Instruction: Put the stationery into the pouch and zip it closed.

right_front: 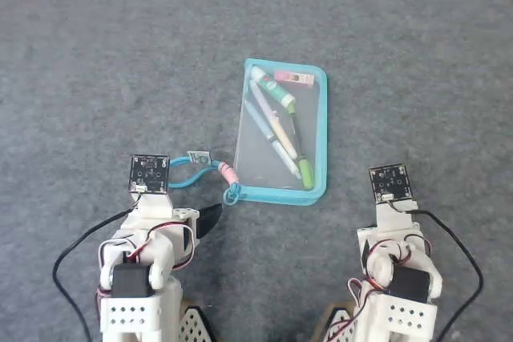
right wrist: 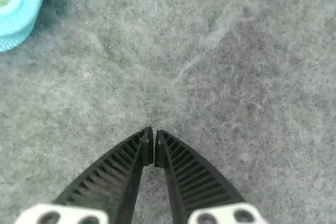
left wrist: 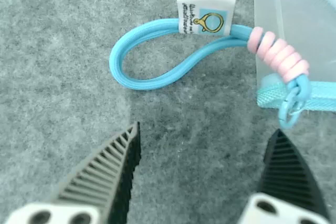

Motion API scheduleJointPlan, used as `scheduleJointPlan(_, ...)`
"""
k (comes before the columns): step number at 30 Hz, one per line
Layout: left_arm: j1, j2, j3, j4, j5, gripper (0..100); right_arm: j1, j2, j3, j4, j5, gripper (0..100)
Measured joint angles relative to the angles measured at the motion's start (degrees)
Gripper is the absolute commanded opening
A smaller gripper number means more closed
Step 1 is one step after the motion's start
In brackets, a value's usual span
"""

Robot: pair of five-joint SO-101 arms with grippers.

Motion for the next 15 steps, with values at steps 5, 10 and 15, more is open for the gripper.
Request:
scheduleJointPlan(5, 0.0, 0.0, 0.0, 0.0, 0.0, 36, 0.0, 0.0, 0.0, 0.0, 0.0, 0.6)
scheduleJointPlan(10, 0.0, 0.0, 0.0, 0.0, 0.0, 36, 0.0, 0.0, 0.0, 0.0, 0.0, 0.6)
scheduleJointPlan(15, 0.0, 0.0, 0.0, 0.0, 0.0, 36, 0.0, -0.4, 0.0, 0.0, 0.0, 0.6)
